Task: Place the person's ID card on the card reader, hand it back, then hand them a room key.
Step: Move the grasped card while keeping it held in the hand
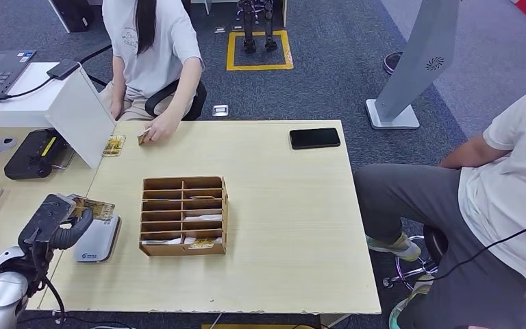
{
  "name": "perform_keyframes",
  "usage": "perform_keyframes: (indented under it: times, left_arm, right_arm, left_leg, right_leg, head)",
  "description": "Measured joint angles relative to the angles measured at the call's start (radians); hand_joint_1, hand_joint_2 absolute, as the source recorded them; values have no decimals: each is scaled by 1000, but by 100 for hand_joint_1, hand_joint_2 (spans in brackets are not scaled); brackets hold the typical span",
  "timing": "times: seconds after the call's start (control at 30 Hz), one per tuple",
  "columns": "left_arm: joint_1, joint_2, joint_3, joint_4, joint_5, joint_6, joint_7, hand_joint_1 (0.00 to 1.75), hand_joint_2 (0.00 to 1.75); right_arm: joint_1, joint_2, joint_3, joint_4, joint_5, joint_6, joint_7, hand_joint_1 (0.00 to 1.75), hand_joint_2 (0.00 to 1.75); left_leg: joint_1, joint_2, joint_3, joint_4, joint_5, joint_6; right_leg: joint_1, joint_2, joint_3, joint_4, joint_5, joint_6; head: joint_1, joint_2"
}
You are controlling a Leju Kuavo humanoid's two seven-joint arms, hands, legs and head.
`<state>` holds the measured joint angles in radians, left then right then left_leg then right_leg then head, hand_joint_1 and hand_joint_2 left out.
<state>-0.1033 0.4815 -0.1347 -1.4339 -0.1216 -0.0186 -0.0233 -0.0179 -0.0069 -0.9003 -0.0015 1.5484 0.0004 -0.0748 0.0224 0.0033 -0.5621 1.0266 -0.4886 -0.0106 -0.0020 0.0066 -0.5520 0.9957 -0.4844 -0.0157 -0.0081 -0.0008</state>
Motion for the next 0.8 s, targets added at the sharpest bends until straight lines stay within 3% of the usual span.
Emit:
perform_keyframes:
  times: [0.37,0.8]
  left_arm:
    - [-6,-13,-2,18,-1,7,1,175,175]
    - [-15,-33,-8,86,-47,77,5,175,175]
  right_arm:
    - [0,0,0,0,0,0,0,0,0]
    - [0,0,0,0,0,1,2,0,0]
  left_leg:
    - [0,0,0,0,0,0]
    - [0,0,0,0,0,0]
  right_leg:
    - [0,0,0,0,0,0]
    - [0,0,0,0,0,0]
  head:
    - [0,0]
    - [0,0]
